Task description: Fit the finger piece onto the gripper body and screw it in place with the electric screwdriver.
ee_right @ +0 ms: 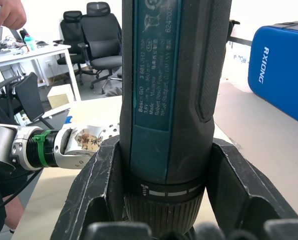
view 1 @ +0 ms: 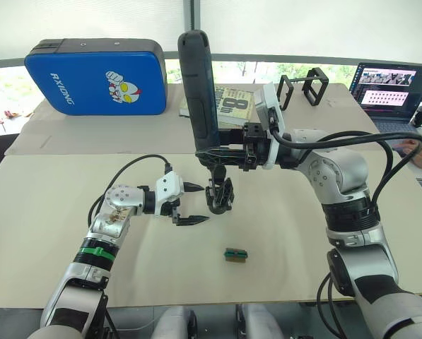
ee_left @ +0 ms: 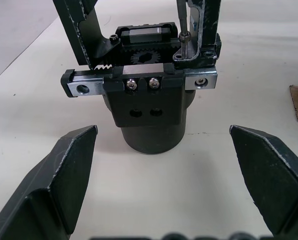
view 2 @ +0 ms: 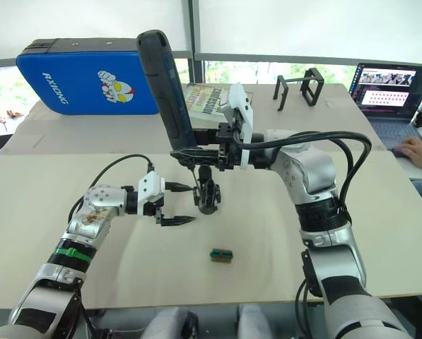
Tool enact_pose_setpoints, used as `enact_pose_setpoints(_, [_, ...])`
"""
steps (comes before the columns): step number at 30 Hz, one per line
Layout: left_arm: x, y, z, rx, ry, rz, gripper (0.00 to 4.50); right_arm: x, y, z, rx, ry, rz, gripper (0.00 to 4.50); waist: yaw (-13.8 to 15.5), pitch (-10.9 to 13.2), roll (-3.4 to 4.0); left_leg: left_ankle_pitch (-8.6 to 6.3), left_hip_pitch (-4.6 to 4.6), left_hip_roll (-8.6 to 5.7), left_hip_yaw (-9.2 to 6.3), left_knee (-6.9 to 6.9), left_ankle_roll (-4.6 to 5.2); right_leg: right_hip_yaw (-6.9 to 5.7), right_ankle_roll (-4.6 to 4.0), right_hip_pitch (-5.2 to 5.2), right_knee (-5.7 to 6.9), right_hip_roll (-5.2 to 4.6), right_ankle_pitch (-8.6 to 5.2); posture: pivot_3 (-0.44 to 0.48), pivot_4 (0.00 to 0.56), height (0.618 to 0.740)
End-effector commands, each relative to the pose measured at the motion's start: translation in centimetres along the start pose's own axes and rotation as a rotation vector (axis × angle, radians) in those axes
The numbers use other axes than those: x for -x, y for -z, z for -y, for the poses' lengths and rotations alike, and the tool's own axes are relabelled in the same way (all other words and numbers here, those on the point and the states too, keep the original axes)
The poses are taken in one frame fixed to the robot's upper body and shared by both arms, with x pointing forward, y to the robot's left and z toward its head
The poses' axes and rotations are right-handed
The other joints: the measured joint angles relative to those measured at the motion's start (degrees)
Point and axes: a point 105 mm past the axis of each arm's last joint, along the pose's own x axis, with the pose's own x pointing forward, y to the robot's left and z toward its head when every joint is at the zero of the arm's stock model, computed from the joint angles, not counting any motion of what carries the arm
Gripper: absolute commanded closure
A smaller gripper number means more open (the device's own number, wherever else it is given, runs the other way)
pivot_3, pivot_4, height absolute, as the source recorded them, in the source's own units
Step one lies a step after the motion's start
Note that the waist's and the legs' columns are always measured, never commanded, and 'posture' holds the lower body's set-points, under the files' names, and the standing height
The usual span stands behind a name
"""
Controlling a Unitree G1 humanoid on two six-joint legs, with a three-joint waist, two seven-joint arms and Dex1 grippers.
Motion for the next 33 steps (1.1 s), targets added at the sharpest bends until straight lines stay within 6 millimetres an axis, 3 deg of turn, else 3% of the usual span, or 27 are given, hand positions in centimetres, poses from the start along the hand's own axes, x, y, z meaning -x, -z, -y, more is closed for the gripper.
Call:
enact_pose_setpoints(1, [0.23,-0.98,-0.18,-0.036,-0.006,0.028,0.00,0.26,-2.47,-0.19,0.091,-0.004,0.055,2.59,0.00,0.00,0.00,0.00,0.00,0.00,0.00,0.00,0.00,0.00,0.00,0.00,0.00,0.00,0.00,0.000,0.150,0.740])
enact_pose_setpoints(33, [0.01,-0.91,-0.41,-0.033,-0.013,0.026,0.00,0.45,-1.65,-0.27,0.094,-0.009,0.043,2.59,0.00,0.00,0.00,0.00,0.00,0.00,0.00,0.00,-0.01,0.00,0.00,0.00,0.00,0.00,0.00,0.000,0.150,0.740])
